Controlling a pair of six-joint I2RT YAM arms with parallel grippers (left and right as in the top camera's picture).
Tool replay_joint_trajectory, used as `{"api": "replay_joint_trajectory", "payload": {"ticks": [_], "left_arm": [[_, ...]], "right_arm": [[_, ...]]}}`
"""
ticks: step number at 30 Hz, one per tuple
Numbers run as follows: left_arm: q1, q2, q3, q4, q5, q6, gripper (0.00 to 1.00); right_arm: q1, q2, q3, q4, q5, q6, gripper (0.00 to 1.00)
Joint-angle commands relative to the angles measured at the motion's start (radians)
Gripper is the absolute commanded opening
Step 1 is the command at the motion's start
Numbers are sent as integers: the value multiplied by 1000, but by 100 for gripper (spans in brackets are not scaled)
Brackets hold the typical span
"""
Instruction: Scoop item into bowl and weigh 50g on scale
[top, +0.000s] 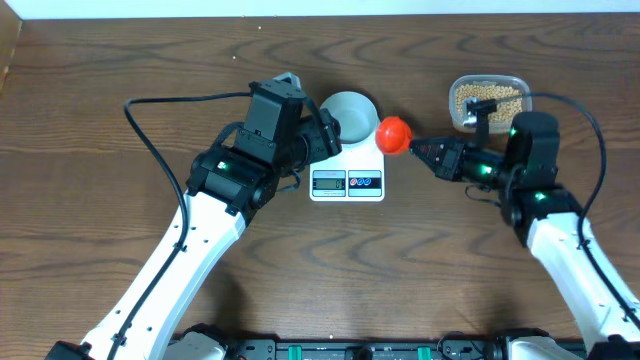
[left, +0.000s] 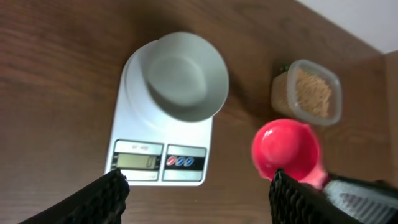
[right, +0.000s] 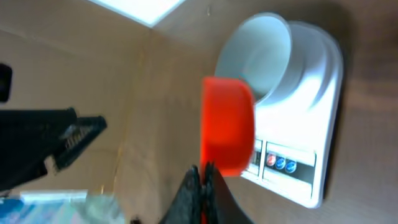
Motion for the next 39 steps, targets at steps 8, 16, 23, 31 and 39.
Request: {"api": "replay_joint_trajectory", "payload": {"ticks": [8,16,23,31,39], "left_arm": [[3,-3,9,-126,2,46,75],[3,-3,9,-177,2,47,79],[3,-2,9,-178,2,125,80],[3,19,9,-154,2,233,80],[3,98,9,-54,2,233,80]], "right_arm": [[-6,1,361,-621,178,-369,1],[-5,1,388,-723,188,-434,1],[-5,1,388,-758,266,-471,1],[-5,1,388,-732,359,-496,1],[-8,1,388,-673,435,-496,1]]}}
